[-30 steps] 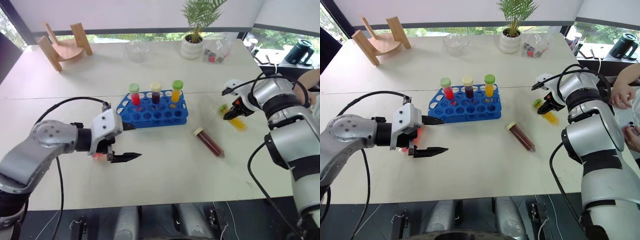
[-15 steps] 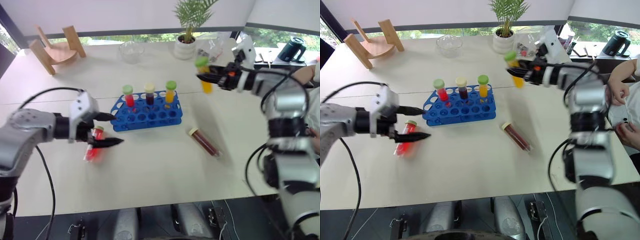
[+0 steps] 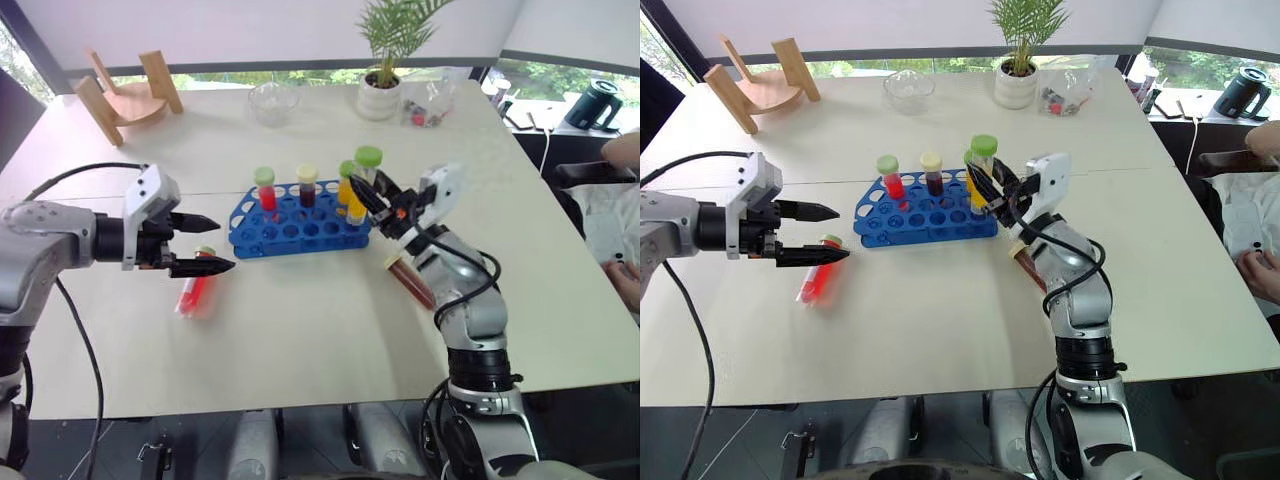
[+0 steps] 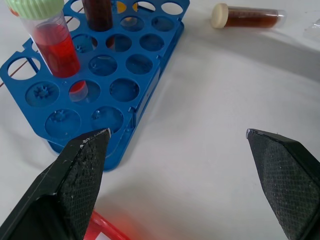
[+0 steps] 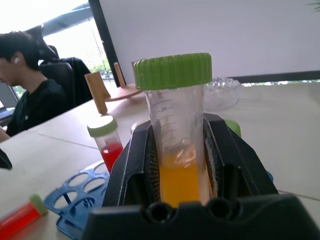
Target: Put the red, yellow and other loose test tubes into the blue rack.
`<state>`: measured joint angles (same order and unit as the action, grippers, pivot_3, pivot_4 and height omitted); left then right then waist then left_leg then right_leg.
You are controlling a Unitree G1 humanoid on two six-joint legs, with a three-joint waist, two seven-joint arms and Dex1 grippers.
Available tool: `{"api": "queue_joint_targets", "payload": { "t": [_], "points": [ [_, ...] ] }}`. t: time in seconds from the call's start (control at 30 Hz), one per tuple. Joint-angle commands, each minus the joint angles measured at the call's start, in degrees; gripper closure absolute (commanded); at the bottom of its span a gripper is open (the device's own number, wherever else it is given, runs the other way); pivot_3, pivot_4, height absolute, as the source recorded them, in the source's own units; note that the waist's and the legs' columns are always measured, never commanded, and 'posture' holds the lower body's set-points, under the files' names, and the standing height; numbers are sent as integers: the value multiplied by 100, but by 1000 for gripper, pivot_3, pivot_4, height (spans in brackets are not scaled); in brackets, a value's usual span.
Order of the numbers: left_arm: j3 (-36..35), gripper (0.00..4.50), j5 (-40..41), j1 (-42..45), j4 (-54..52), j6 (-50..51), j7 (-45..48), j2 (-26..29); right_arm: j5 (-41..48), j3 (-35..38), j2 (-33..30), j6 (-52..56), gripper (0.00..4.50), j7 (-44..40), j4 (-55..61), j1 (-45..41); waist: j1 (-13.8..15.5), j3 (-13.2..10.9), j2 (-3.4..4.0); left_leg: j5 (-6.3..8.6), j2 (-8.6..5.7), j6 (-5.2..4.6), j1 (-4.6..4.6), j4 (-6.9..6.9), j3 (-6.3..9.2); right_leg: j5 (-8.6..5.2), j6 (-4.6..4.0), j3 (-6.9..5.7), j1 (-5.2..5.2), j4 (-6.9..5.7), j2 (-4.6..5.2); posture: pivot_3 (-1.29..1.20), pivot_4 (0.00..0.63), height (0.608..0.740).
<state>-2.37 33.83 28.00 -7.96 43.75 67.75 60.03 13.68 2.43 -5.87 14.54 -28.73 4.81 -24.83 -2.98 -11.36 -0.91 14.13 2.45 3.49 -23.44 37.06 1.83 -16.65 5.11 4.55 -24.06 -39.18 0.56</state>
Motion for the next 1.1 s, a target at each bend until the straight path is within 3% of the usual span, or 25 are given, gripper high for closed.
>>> {"api": "queue_joint_targets", "payload": {
  "t": [0.03,0.47,1.1],
  "points": [
    [-91,0,62,29,-235,77,10,15,-76,-57,-75,-498,3710,-22,-226,-75,-7,0,0,0,0,0,0,0,-1,0,0,0,0,0,0,0,150,740],
    [-202,0,86,-103,-423,172,-163,-19,-253,-220,-75,-1434,3710,-4,-1441,-403,-81,3,-5,0,1,0,3,4,0,1,0,1,3,-3,1,0,150,740],
    [-148,0,-23,-117,-307,37,-339,-225,-441,-590,-148,-1707,3710,-103,-1455,-259,-95,5,-8,0,0,0,5,3,2,0,0,1,5,-4,0,0,150,740]
  ]
}}
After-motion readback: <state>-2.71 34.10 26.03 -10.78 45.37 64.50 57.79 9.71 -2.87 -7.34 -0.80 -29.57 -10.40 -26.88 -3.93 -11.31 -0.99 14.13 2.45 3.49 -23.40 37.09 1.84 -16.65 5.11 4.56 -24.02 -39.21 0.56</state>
